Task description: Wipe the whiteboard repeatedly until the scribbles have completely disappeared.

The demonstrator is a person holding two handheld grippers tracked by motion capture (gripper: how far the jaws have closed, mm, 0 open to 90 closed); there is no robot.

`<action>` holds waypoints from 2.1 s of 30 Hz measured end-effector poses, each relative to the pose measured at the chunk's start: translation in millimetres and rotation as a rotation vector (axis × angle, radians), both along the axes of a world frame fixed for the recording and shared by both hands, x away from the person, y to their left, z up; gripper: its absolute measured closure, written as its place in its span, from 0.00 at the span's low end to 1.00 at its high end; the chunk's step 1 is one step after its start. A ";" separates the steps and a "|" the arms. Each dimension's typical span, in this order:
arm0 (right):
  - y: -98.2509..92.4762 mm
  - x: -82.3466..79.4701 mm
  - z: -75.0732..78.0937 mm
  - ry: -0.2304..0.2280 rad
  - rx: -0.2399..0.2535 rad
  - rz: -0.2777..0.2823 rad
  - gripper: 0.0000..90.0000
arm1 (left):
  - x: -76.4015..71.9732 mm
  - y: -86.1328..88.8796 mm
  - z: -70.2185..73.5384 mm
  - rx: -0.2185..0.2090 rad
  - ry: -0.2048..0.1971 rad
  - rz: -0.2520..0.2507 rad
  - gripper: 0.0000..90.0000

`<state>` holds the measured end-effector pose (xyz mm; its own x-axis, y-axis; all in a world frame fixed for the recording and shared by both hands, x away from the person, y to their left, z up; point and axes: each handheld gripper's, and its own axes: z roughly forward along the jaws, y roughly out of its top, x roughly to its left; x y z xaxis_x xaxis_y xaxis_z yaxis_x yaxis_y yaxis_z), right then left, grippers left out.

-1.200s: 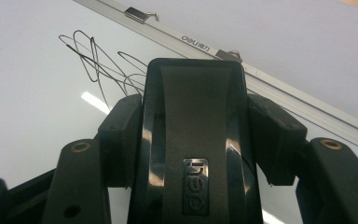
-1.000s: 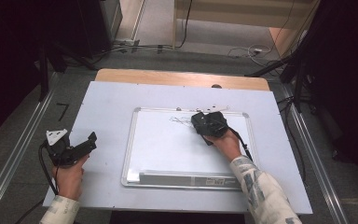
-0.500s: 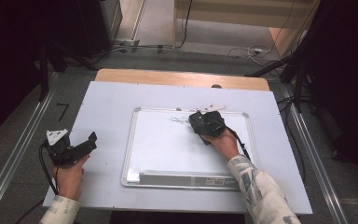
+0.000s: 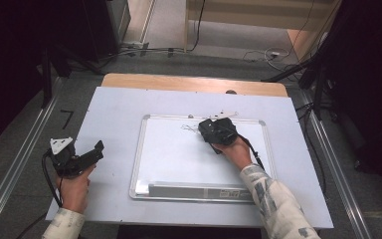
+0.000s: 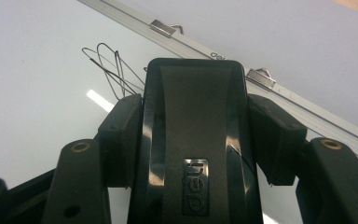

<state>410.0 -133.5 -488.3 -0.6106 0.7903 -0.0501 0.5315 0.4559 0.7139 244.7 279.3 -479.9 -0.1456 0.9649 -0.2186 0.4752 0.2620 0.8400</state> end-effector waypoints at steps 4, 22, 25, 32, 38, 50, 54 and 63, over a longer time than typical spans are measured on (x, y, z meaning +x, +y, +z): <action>4.0 0.1 0.1 0.002 -0.002 0.004 0.43 | 0.1 -0.5 0.3 -0.001 -0.002 -0.002 0.05; 21.1 2.0 -0.3 0.000 -0.001 0.034 0.43 | -0.1 -0.4 0.0 -0.005 0.000 -0.001 0.05; 22.9 1.7 -0.1 0.004 -0.002 0.035 0.43 | -0.2 -0.2 -0.1 -0.007 0.001 0.000 0.05; 30.6 2.2 -0.5 0.001 0.000 0.051 0.43 | -0.3 0.0 -0.2 -0.010 0.001 -0.001 0.05; 35.6 2.2 -0.6 0.002 0.001 0.060 0.43 | -0.6 0.3 -0.1 -0.012 0.002 -0.001 0.05; 43.1 2.9 -0.7 0.001 0.001 0.078 0.43 | -0.8 0.5 -0.2 -0.011 0.003 -0.001 0.05; 46.0 3.4 -0.8 -0.001 0.002 0.087 0.43 | -0.9 0.7 -0.2 -0.013 0.003 -0.001 0.05; 51.6 4.2 -1.0 0.001 0.005 0.100 0.43 | -0.9 0.7 -0.2 -0.012 0.003 -0.001 0.05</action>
<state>414.3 -81.9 -489.3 -0.6868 0.7254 -0.0455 0.4841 0.5033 0.7158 243.8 280.0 -480.1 -0.1452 0.9624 -0.2296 0.4780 0.2714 0.8354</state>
